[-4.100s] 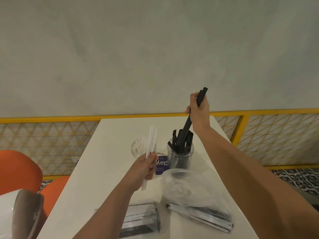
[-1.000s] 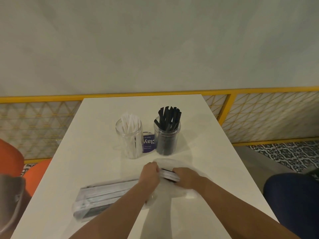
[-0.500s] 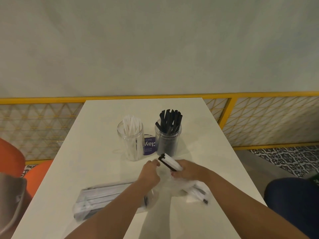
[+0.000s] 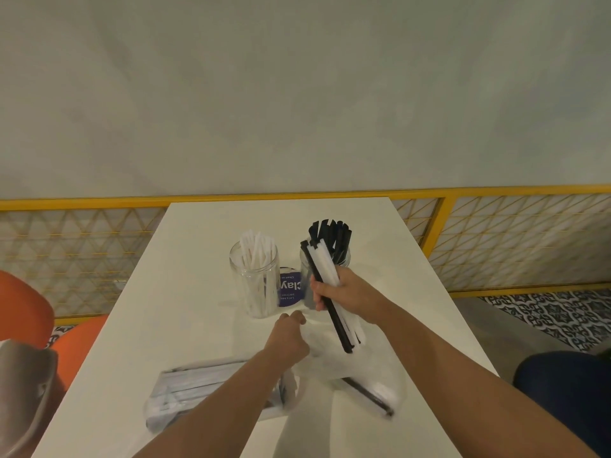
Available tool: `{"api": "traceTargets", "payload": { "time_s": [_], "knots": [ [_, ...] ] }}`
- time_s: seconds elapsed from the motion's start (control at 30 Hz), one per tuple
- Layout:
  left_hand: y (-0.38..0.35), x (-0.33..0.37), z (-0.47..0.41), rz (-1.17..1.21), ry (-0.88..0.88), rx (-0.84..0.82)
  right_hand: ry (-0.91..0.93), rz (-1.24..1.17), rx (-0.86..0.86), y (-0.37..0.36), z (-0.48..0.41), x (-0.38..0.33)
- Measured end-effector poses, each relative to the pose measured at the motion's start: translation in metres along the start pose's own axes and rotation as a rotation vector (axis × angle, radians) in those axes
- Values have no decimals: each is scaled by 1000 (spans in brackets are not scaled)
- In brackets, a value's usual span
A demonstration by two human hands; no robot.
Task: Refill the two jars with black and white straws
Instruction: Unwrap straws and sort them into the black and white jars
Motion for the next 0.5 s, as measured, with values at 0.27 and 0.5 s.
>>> {"api": "traceTargets", "payload": {
  "time_s": [0.27, 0.5],
  "knots": [
    [64, 31, 16, 62, -136, 392, 76, -129, 41, 5, -4, -34],
    [55, 77, 24, 1057, -313, -149, 39, -308, 154, 8, -11, -40]
  ]
}}
Point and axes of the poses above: each hand's wrist, its own z-axis away from the middle knuckle, its own y-axis out of the back of the hand, x = y × z, the point moved 10 cm from there along -z, towards the middle knuckle, and after that the axes turned 7 degrees about -y, right-handed, at the moved point
